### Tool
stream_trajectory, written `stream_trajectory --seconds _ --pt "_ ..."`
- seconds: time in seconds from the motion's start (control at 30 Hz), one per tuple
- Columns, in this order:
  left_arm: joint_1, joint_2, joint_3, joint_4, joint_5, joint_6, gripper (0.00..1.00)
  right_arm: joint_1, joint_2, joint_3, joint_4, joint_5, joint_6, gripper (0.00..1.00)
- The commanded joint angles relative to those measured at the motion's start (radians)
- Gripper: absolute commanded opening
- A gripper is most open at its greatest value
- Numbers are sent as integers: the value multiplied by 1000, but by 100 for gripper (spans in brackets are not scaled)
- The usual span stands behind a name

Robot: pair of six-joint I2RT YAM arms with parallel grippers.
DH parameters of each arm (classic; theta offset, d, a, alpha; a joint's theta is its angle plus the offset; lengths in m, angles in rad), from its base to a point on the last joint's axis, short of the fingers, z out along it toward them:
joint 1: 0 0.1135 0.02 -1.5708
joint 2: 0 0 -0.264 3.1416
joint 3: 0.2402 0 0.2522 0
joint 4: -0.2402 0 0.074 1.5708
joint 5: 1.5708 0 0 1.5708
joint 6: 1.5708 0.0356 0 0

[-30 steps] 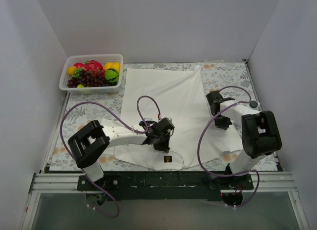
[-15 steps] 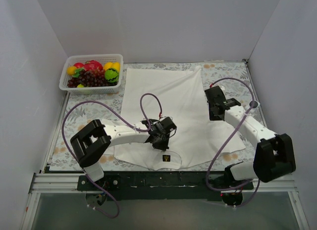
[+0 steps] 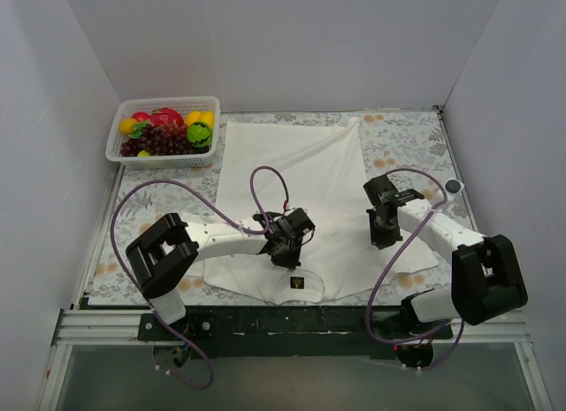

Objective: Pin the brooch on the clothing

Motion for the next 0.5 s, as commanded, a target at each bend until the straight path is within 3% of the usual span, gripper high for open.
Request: stream_trajectory --seconds 0.0,0.47 --pt "2 -36 -40 -50 0 -10 0 -2 35 -23 -34 37 23 1" --pt "2 -71 -80 -29 17 -5 0 -5 142 -13 1 49 18 1"
